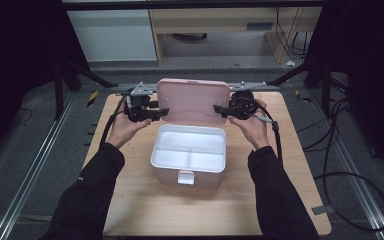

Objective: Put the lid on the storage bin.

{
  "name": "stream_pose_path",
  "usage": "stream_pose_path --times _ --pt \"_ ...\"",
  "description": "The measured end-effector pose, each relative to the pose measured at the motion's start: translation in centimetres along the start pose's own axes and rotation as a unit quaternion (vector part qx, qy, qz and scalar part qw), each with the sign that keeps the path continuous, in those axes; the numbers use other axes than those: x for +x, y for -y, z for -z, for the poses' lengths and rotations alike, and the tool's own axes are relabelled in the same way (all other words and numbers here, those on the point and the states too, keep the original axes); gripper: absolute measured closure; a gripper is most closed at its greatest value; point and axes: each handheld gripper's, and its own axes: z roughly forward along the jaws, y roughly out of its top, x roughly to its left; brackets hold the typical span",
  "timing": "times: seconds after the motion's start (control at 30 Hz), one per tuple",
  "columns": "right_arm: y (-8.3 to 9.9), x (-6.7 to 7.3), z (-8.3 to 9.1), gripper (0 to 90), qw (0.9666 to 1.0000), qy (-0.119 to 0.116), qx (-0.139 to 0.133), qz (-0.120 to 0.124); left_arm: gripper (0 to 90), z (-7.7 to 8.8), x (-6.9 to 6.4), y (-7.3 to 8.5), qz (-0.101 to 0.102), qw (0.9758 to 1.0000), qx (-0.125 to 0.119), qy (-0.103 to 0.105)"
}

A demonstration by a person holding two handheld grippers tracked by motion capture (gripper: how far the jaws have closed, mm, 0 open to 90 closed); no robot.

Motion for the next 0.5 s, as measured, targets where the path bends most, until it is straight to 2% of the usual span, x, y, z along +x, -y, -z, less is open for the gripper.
stream_pose_path --times 0.37,0.5 --pt "1.5 2.1 3.0 54.8 0.9994 -0.016 -0.016 0.027 52.9 2.0 -1.6 1.0 -0.022 0.9997 0.000 0.012" --pt "2.3 2.7 3.9 54.3 0.9992 -0.016 -0.015 0.034 52.3 2.4 -2.0 1.5 -0.026 0.9996 0.001 0.009"
